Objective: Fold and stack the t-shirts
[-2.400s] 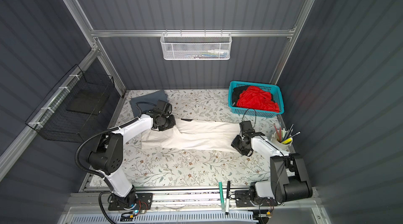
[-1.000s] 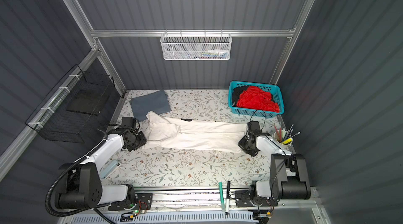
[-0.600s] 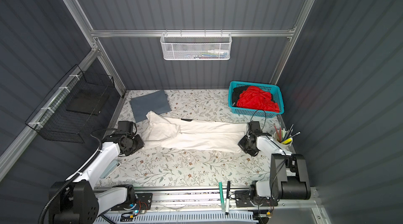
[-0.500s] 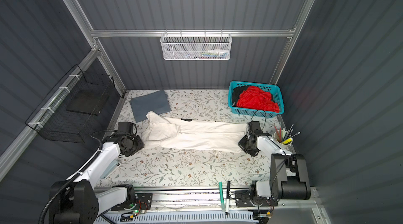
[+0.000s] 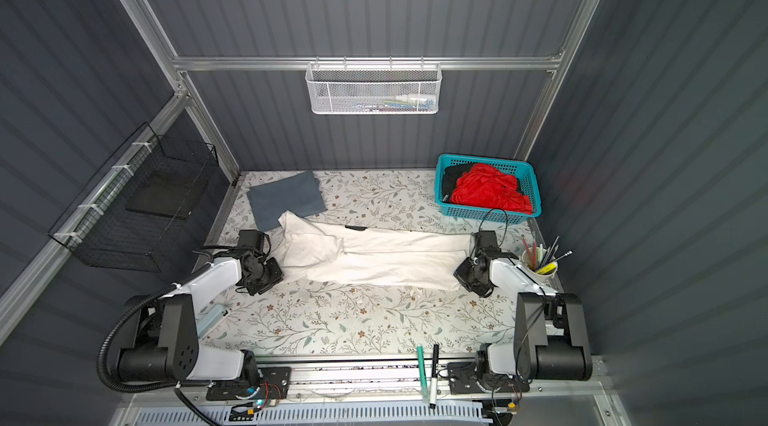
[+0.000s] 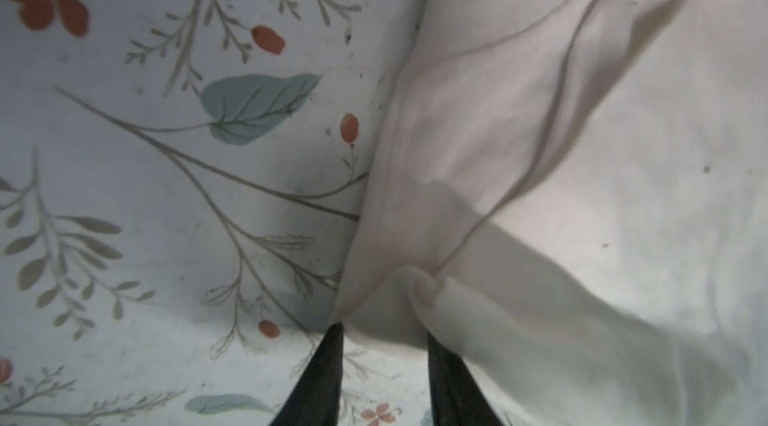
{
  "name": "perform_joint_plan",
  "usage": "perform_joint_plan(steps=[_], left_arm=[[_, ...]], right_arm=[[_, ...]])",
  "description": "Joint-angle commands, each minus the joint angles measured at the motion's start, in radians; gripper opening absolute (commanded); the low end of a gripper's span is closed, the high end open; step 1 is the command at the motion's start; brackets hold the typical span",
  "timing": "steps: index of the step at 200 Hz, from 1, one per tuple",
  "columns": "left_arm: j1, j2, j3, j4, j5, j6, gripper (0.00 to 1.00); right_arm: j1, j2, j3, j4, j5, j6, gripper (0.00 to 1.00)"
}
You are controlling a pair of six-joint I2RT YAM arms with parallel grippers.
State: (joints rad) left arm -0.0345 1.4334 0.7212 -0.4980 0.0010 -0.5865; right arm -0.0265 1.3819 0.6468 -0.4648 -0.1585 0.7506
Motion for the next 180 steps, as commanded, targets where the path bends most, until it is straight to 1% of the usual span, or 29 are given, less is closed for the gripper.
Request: perform_joint_plan(steps=[1, 8, 19, 32, 42, 51, 55, 57, 76, 95, 116, 133, 153, 158, 174, 180], left_arm=[[0.002, 0.018, 0.032, 0.003, -0.049, 0.02, 0.35], [0.006, 0.032, 0.04, -0.007, -0.065, 0.023, 0.34], [0.013, 0.058, 0.051, -0.014, -0.06, 0.026, 0.31], [0.018, 0.086, 0.051, -0.017, -0.055, 0.019, 0.25], [0.021, 0.099, 0.045, -0.014, -0.053, 0.016, 0.2], [0.026, 0.098, 0.042, -0.021, -0.064, 0.01, 0.1], [0.028, 0.093, 0.039, -0.023, -0.07, 0.007, 0.02], [0.029, 0.09, 0.037, -0.027, -0.072, 0.004, 0.0], [0.035, 0.037, 0.034, -0.064, -0.107, -0.011, 0.0], [0.035, -0.041, 0.035, -0.146, -0.117, -0.032, 0.0], [0.035, -0.165, 0.022, -0.249, -0.13, -0.087, 0.0], [0.035, -0.238, -0.004, -0.288, -0.118, -0.133, 0.0], [0.035, -0.247, -0.02, -0.307, -0.078, -0.141, 0.0], [0.035, -0.245, -0.026, -0.312, -0.079, -0.144, 0.0], [0.033, -0.257, -0.046, -0.321, -0.09, -0.159, 0.0], [0.035, -0.267, -0.051, -0.322, -0.098, -0.166, 0.0]], right_arm=[[-0.007, -0.014, -0.004, -0.028, -0.007, -0.018, 0.02], [-0.009, -0.013, -0.003, -0.032, -0.006, -0.02, 0.02], [-0.013, -0.015, -0.002, -0.035, -0.006, -0.02, 0.03], [-0.033, -0.018, -0.008, -0.032, -0.023, -0.016, 0.03], [-0.065, -0.021, -0.019, -0.022, -0.059, -0.011, 0.03], [-0.102, -0.021, -0.031, -0.007, -0.102, -0.004, 0.01], [-0.117, -0.023, -0.035, -0.005, -0.118, -0.004, 0.0], [-0.123, -0.024, -0.036, -0.003, -0.124, -0.004, 0.0], [-0.136, -0.04, -0.02, -0.043, -0.118, -0.018, 0.0], [-0.136, -0.076, -0.021, -0.082, -0.099, -0.023, 0.0], [-0.133, -0.147, -0.052, -0.115, -0.099, -0.007, 0.0], [-0.113, -0.21, -0.086, -0.136, -0.099, 0.021, 0.0], [-0.069, -0.256, -0.117, -0.17, -0.096, 0.059, 0.0], [-0.055, -0.297, -0.125, -0.18, -0.095, 0.07, 0.0], [-0.012, -0.345, -0.143, -0.21, -0.082, 0.104, 0.0], [0.001, -0.359, -0.149, -0.223, -0.076, 0.115, 0.02]])
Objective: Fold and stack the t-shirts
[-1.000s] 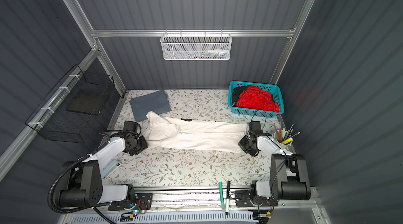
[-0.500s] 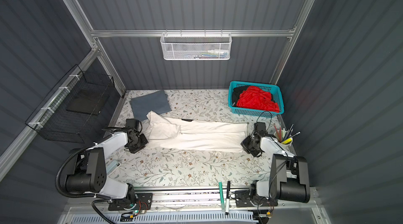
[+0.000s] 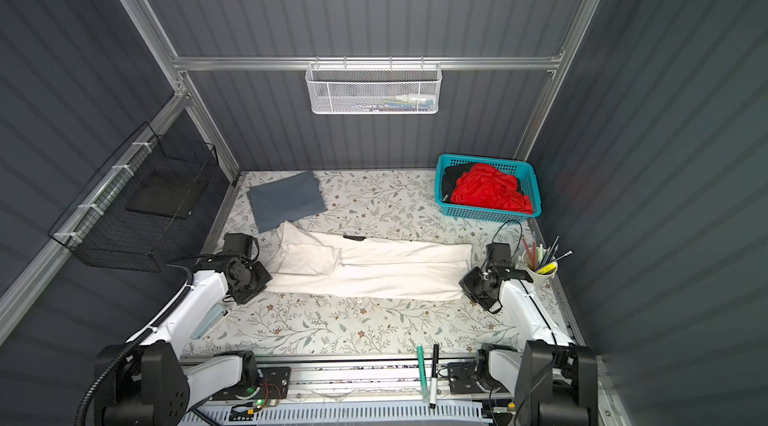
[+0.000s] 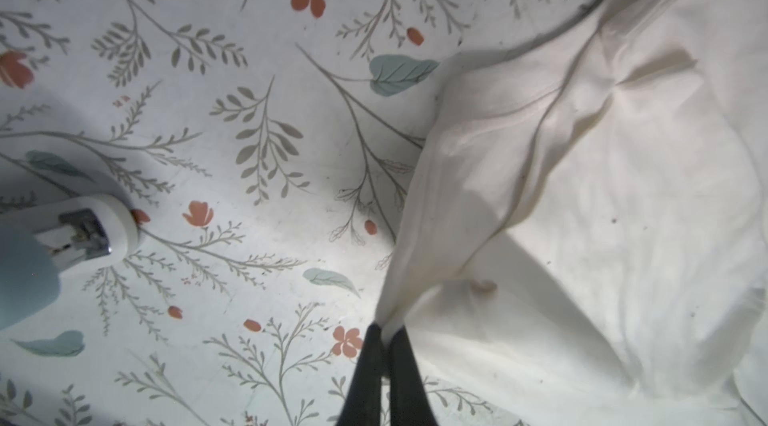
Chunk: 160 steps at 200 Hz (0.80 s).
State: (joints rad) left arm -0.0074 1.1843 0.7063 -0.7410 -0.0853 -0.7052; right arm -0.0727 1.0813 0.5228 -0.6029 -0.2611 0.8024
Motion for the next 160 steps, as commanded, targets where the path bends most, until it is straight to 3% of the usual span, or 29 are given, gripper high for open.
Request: perform_joint_plan(steps=[1, 29, 68, 86, 116, 138, 160], left_arm=[[0.007, -0.02, -0.036, -0.08, -0.012, -0.048, 0.0], [0.007, -0.005, -0.041, -0.087, -0.011, -0.068, 0.0], [0.007, -0.008, 0.0, -0.12, -0.111, -0.073, 0.0], [0.007, -0.012, 0.053, -0.147, -0.185, -0.061, 0.1], [0.007, -0.003, 0.121, -0.146, -0.239, -0.028, 0.15], [0.007, 0.008, 0.153, -0.129, -0.236, -0.005, 0.19], [0.007, 0.014, 0.163, -0.16, -0.269, 0.001, 0.22]], right_arm=[[0.049, -0.062, -0.026, -0.087, 0.027, 0.064, 0.02], [0.066, -0.117, -0.037, -0.13, 0.04, 0.085, 0.06], [0.065, -0.189, 0.052, -0.263, 0.139, 0.062, 0.23], [0.065, -0.196, 0.12, -0.317, 0.188, 0.037, 0.27], [0.066, -0.168, 0.222, -0.355, 0.22, -0.021, 0.4], [0.067, -0.124, 0.228, -0.235, 0.144, -0.061, 0.47], [0.105, 0.015, 0.271, -0.094, 0.042, -0.096, 0.5]])
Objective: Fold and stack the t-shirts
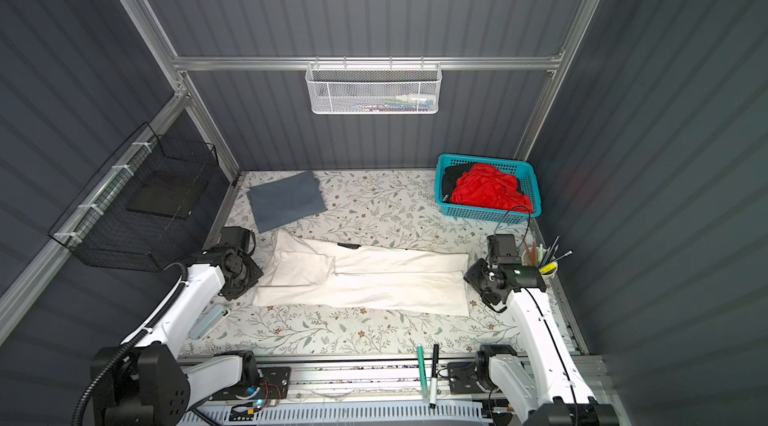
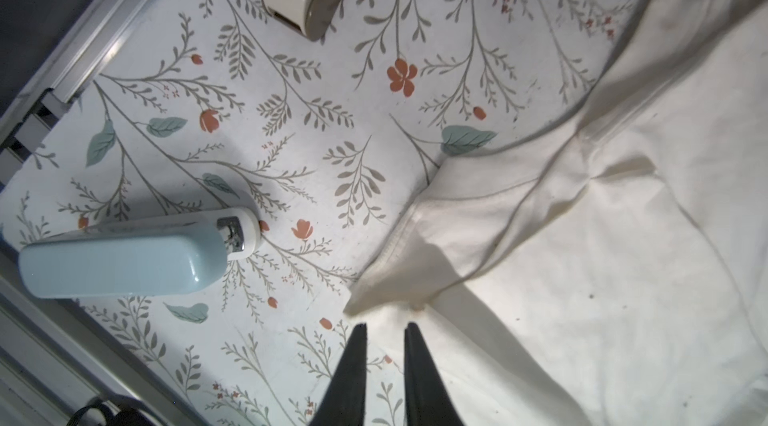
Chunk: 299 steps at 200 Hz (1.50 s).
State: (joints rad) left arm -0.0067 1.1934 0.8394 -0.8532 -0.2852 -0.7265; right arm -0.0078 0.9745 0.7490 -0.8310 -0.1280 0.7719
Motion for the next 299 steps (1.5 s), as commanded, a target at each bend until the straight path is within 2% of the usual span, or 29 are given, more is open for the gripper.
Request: perform_joint_plan(steps=[1, 13, 32, 45, 53, 60, 74, 81, 117, 162, 204, 276, 285, 299], left_arm=[[0.007, 0.003, 0.028, -0.049, -0.07, 0.021, 0.22], [0.007, -0.019, 0.016, -0.031, -0.049, 0.029, 0.24], [0.005, -0.023, -0.024, 0.138, 0.173, 0.068, 0.3], [-0.009, 0.066, -0.029, 0.259, 0.34, 0.078, 0.44], [-0.032, 0.155, 0.019, 0.262, 0.393, 0.084, 0.47], [-0.081, 0.221, 0.075, 0.246, 0.373, 0.092, 0.47], [-0.209, 0.287, 0.17, 0.223, 0.228, 0.105, 0.47], [-0.239, 0.313, 0.2, 0.223, 0.199, 0.096, 0.47], [-0.255, 0.491, 0.302, 0.206, 0.197, 0.081, 0.47], [-0.264, 0.565, 0.286, 0.234, 0.186, 0.087, 0.48], [-0.31, 0.631, 0.307, 0.268, 0.202, 0.087, 0.48], [-0.486, 0.906, 0.562, 0.29, 0.232, 0.046, 0.48], [-0.504, 0.938, 0.631, 0.29, 0.238, 0.053, 0.48], [-0.526, 0.991, 0.695, 0.299, 0.266, 0.074, 0.48]], right_arm=[[0.045, 0.129, 0.05, 0.138, -0.089, -0.068, 0.5], [0.105, 0.233, 0.109, 0.171, -0.067, -0.094, 0.52], [0.17, 0.381, 0.201, 0.211, -0.065, -0.13, 0.52], [0.186, 0.471, 0.239, 0.254, -0.112, -0.137, 0.52], [0.191, 0.524, 0.257, 0.273, -0.141, -0.135, 0.52], [0.204, 0.558, 0.27, 0.282, -0.148, -0.134, 0.52], [0.236, 0.599, 0.279, 0.29, -0.131, -0.135, 0.52], [0.251, 0.61, 0.272, 0.299, -0.124, -0.135, 0.53], [0.266, 0.643, 0.176, 0.364, -0.144, -0.108, 0.52], [0.257, 0.66, 0.111, 0.351, -0.096, -0.103, 0.54], [0.192, 0.67, 0.051, 0.381, -0.142, -0.088, 0.54], [0.173, 0.585, -0.02, 0.359, -0.198, -0.117, 0.54], [0.174, 0.563, -0.043, 0.359, -0.199, -0.113, 0.54], [0.175, 0.52, -0.093, 0.367, -0.25, -0.093, 0.54]])
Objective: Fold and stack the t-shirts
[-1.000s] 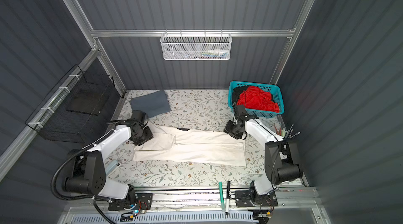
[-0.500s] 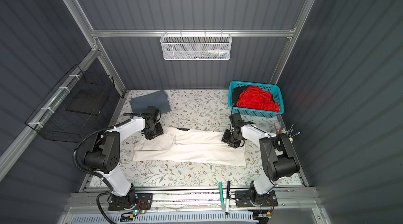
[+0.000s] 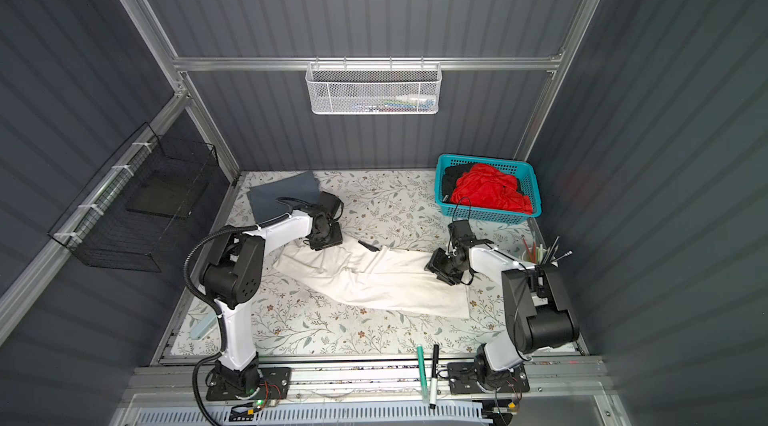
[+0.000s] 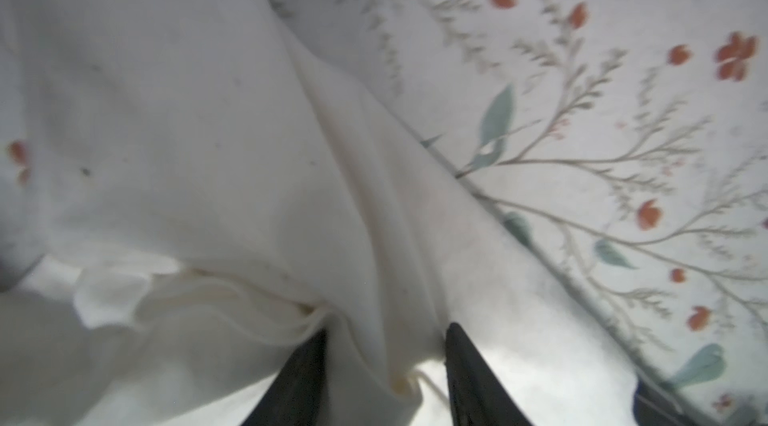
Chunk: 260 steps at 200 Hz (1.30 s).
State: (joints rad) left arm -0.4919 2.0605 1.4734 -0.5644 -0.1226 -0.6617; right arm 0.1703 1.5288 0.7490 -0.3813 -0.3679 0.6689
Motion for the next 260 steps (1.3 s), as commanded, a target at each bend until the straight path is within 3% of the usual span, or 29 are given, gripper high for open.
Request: perform_joint_plan(steps=[1, 56, 87, 108, 141, 161, 180, 208, 260], left_arm=[[-0.042, 0.129, 0.066, 0.011, 0.106, 0.01, 0.48], [-0.063, 0.376, 0.402, 0.008, 0.177, 0.143, 0.48], [-0.056, 0.593, 0.779, -0.133, 0.158, 0.262, 0.49], [-0.023, 0.726, 0.989, -0.189, 0.142, 0.257, 0.49], [0.084, 0.775, 0.993, -0.001, 0.316, 0.159, 0.49], [0.124, 0.832, 1.079, 0.065, 0.424, 0.178, 0.52], [0.132, 0.901, 1.213, 0.03, 0.415, 0.223, 0.57], [0.166, 0.9, 1.164, 0.128, 0.402, 0.192, 0.59], [0.211, 0.902, 1.192, 0.259, 0.445, 0.178, 0.62]], right_arm=[[-0.003, -0.038, -0.097, -0.081, -0.012, 0.01, 0.54], [0.055, -0.069, -0.183, 0.018, -0.103, 0.047, 0.56], [0.111, 0.004, -0.108, 0.027, -0.118, 0.047, 0.56], [0.149, 0.067, -0.043, 0.022, -0.125, 0.056, 0.56], [0.227, 0.169, 0.059, 0.049, -0.179, 0.108, 0.56], [0.302, 0.237, 0.139, 0.032, -0.219, 0.14, 0.56], [0.389, 0.288, 0.208, -0.001, -0.248, 0.156, 0.56], [0.493, 0.316, 0.252, -0.061, -0.265, 0.165, 0.56], [0.567, 0.352, 0.284, -0.077, -0.299, 0.152, 0.57]])
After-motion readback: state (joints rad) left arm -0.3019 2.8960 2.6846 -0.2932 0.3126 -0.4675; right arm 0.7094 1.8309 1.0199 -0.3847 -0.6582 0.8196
